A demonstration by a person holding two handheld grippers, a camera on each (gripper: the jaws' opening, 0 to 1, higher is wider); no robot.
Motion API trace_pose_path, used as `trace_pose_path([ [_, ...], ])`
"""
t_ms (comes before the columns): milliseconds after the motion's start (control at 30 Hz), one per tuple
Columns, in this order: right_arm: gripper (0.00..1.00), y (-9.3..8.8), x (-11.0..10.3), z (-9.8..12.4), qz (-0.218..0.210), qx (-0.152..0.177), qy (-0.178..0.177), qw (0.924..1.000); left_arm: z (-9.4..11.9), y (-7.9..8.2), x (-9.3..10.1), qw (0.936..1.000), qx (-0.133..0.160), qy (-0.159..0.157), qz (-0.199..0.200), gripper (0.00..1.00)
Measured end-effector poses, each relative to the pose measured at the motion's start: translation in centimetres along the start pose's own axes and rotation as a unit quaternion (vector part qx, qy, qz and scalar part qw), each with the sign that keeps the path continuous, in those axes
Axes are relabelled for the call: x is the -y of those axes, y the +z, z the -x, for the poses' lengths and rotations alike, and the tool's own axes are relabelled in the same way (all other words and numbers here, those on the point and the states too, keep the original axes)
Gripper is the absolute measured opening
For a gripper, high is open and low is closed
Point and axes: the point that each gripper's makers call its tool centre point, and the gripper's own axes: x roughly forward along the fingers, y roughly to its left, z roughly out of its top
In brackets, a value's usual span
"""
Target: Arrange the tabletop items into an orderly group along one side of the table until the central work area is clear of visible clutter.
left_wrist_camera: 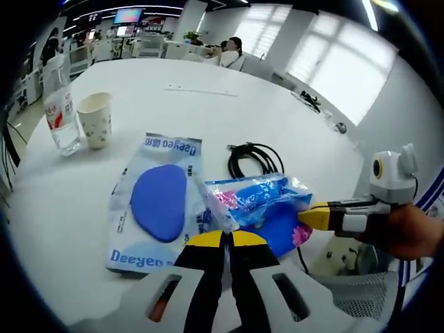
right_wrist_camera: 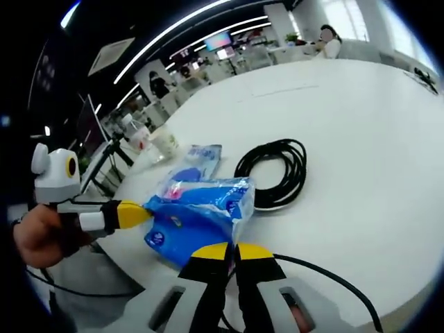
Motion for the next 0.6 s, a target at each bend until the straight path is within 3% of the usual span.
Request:
trace_pose_path([
  [267, 0.0, 0.1, 0.1, 0.9, 0.017, 0.0, -0.001, 0.9999, 0.9, 0.6, 1.1, 0.9994, -0.008, -0.004, -0.032, 0.0],
  [600, 0.0, 0.1, -0.6, 1.0, 0.023, -0.012, 0.004, 0.9997, 1.4, 1.0, 0.8, 0.9988, -0.012, 0.002, -0.048, 0.0],
])
